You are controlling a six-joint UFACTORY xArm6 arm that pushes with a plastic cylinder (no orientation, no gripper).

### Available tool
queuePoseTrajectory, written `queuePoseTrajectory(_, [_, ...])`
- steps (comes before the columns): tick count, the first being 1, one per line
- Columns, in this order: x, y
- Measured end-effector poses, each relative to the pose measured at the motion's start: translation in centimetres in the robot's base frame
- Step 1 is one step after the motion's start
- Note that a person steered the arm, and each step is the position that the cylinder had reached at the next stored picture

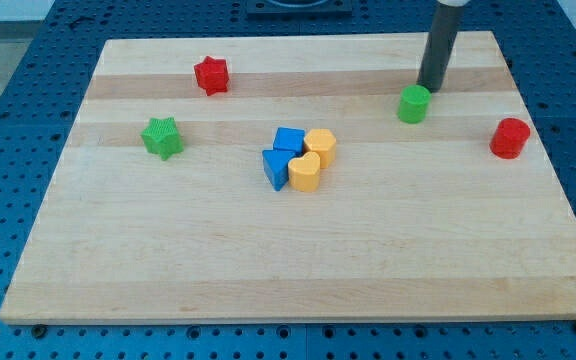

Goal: Move green circle towards the center right

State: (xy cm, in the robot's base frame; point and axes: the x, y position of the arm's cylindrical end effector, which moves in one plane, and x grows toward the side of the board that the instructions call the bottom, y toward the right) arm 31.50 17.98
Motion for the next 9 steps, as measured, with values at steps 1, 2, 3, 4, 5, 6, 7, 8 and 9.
queuePoseTrajectory(1, [1.7,0.6])
queuePoseTrajectory(2, [3.3,1.4])
queuePoseTrajectory(3, [2.0,1.9])
queuePoseTrajectory(4, [-0.5,1.0])
queuePoseTrajectory(5, [0.6,0.1])
queuePoseTrajectory(6, [4.0,0.1])
queuePoseTrajectory(7, [6.0,0.1])
queuePoseTrajectory(8, [3.8,0.1])
queuePoseTrajectory(9, [1.5,-0.2])
